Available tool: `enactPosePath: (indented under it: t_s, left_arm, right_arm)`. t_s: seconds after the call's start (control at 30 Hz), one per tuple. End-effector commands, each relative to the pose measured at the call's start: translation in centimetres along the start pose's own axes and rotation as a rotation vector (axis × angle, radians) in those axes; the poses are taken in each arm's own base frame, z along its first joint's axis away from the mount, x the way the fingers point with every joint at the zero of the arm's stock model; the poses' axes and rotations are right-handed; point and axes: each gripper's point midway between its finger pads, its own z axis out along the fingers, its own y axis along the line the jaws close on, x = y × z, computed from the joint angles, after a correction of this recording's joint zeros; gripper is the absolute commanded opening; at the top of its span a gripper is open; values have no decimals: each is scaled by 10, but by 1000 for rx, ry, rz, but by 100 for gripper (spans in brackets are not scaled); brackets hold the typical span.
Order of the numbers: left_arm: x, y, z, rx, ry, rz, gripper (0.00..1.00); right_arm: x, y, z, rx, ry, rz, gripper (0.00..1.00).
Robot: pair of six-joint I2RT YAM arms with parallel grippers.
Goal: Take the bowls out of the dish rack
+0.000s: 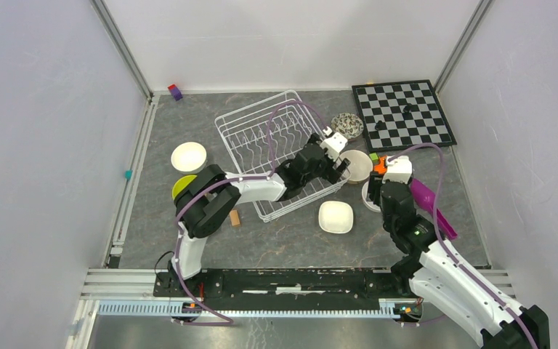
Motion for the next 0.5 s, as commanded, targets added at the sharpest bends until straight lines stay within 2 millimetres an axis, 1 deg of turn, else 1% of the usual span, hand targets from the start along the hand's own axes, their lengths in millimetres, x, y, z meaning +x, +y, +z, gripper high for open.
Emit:
enactPosePath:
  t_s: [0.0, 0.1, 0.2, 0.27, 0.4, 0.47]
  left_arm:
    - [24, 10, 9, -29, 103, 151, 100]
    - [13, 7, 3, -10, 90, 114, 100]
    - [-11, -1, -15, 35, 9, 36, 100]
    - [-27, -1, -27, 45, -45, -9, 100]
    - [-46, 7, -44, 18, -37, -13, 100]
    - [-57, 12, -55, 0, -33, -15, 100]
  right_arm:
    - [-12, 1, 1, 1, -40, 23, 65]
    - [-11, 4, 2, -14, -35, 16, 65]
    - [-12, 7, 4, -19, -32, 19, 65]
    - [-18, 9, 4, -28, -46, 26, 66]
    - [-34, 15, 2, -63, -80, 36, 67]
    - [-39, 27, 1, -131, -95, 16, 68]
